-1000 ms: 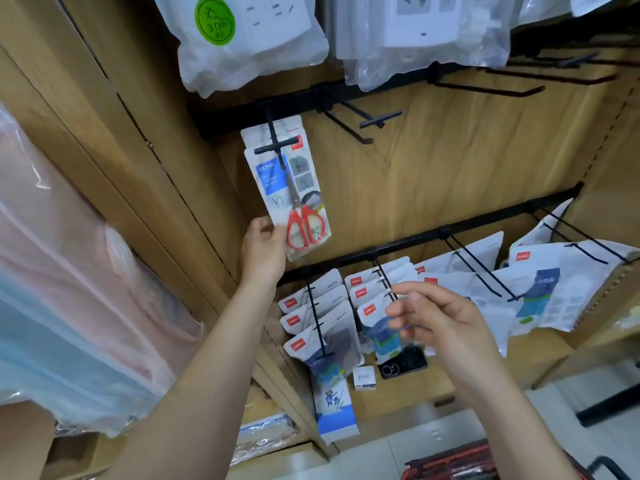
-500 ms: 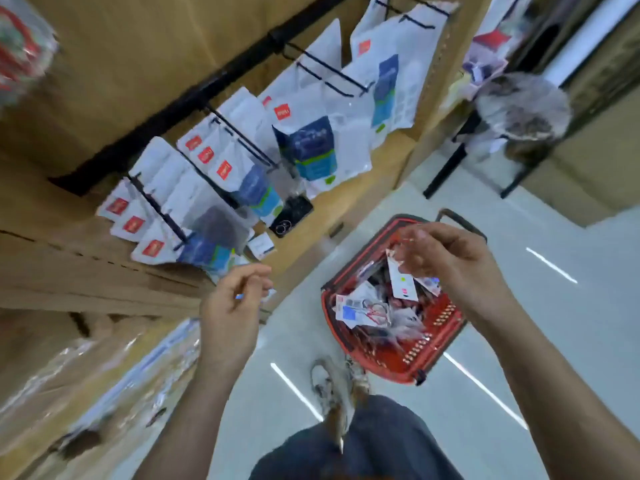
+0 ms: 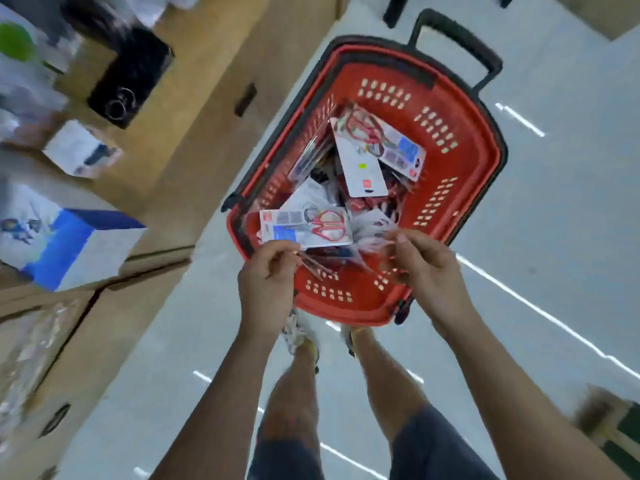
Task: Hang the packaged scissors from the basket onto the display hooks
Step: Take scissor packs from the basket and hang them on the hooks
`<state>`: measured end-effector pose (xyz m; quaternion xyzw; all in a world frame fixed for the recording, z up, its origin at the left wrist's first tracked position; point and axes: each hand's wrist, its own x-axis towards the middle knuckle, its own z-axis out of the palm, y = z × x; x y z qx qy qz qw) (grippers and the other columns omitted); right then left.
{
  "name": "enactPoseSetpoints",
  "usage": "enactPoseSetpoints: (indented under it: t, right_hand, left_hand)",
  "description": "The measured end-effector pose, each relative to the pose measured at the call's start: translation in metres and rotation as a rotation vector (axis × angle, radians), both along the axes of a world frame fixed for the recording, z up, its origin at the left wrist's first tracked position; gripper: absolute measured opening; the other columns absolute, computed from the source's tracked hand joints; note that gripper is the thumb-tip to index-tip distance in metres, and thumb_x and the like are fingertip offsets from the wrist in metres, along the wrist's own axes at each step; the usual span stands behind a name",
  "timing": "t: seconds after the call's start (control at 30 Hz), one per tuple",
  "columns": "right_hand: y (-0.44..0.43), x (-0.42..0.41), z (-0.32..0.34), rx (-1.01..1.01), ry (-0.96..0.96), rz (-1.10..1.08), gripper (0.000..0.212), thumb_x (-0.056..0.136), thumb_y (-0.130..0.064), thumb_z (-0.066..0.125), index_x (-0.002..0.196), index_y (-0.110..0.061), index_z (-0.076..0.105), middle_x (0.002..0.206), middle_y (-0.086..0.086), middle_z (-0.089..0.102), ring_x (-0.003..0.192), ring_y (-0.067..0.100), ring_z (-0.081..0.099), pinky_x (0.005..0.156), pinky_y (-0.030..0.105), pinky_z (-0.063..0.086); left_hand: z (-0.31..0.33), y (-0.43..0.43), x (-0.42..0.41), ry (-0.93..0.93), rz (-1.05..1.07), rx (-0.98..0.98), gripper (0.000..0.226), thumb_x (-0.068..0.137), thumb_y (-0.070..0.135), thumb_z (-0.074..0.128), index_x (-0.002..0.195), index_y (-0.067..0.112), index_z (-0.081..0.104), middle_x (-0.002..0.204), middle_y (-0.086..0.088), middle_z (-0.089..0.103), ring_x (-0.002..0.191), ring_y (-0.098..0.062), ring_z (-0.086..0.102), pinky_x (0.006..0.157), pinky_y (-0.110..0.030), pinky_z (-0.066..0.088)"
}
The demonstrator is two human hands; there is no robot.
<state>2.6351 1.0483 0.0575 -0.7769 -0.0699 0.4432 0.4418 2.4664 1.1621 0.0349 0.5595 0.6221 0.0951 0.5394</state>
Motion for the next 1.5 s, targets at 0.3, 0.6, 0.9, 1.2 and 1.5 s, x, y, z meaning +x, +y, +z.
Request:
enactPoseSetpoints:
  t: [0.3, 0.6, 0.9, 1.2, 1.5]
  right_hand:
    - [-0.017, 0.012, -0.164, -0.215, -0.139, 0.109, 0.025, 0.1, -0.015, 0.052, 0.119, -0.016, 0.067, 0.118, -0.008, 0.068, 0.109, 0.007, 0.063, 0.098, 0.035, 0.053]
    - [0.006, 0.01, -0.211, -0.493, -0.405, 0.541, 0.028, 0.088, -0.003, 0.062, 0.103, -0.023, 0.074, 0.09, 0.001, 0.074, 0.082, 0.018, 0.069, 0.07, 0.033, 0.058]
    - [0.011, 0.03, -0.11, -0.175, -0.745, 0.439, 0.013, 0.088, -0.001, 0.066, 0.097, -0.008, 0.074, 0.097, 0.005, 0.072, 0.092, 0.018, 0.055, 0.083, 0.027, 0.035]
    - [0.035, 0.061, -0.004, 0.04, -0.529, 0.642, 0.013, 0.088, -0.008, 0.07, 0.097, -0.018, 0.072, 0.094, -0.005, 0.067, 0.092, 0.018, 0.064, 0.077, 0.039, 0.055]
    - [0.039, 0.026, 0.037, 0.202, -0.464, 0.192, 0.079, 0.091, -0.025, 0.068, 0.153, -0.026, 0.019, 0.157, -0.004, 0.026, 0.146, 0.013, 0.027, 0.11, 0.044, 0.042]
  left_hand:
    - [-0.149, 0.001, 0.031, 0.43, -0.498, 0.105, 0.041, 0.082, -0.001, 0.062, 0.117, 0.022, 0.067, 0.126, -0.003, 0.059, 0.119, -0.022, 0.054, 0.091, -0.024, 0.042]
    - [-0.162, 0.006, 0.034, 0.609, -0.928, 0.204, 0.021, 0.091, 0.018, 0.062, 0.103, 0.027, 0.077, 0.102, 0.004, 0.071, 0.102, -0.022, 0.054, 0.085, -0.04, 0.05]
    - [-0.072, 0.03, 0.035, 0.197, -0.571, 0.171, 0.026, 0.097, 0.022, 0.058, 0.121, 0.014, 0.066, 0.118, -0.002, 0.068, 0.104, -0.009, 0.058, 0.081, -0.021, 0.051]
    - [-0.022, 0.037, 0.064, 0.01, -1.061, 0.294, 0.023, 0.093, 0.023, 0.063, 0.11, 0.034, 0.074, 0.141, 0.009, 0.054, 0.133, -0.015, 0.039, 0.106, -0.032, 0.033]
    - [0.049, 0.038, 0.067, -0.073, -0.404, 0.12, 0.027, 0.095, 0.023, 0.061, 0.121, 0.023, 0.07, 0.122, 0.011, 0.068, 0.1, 0.01, 0.061, 0.08, -0.026, 0.06]
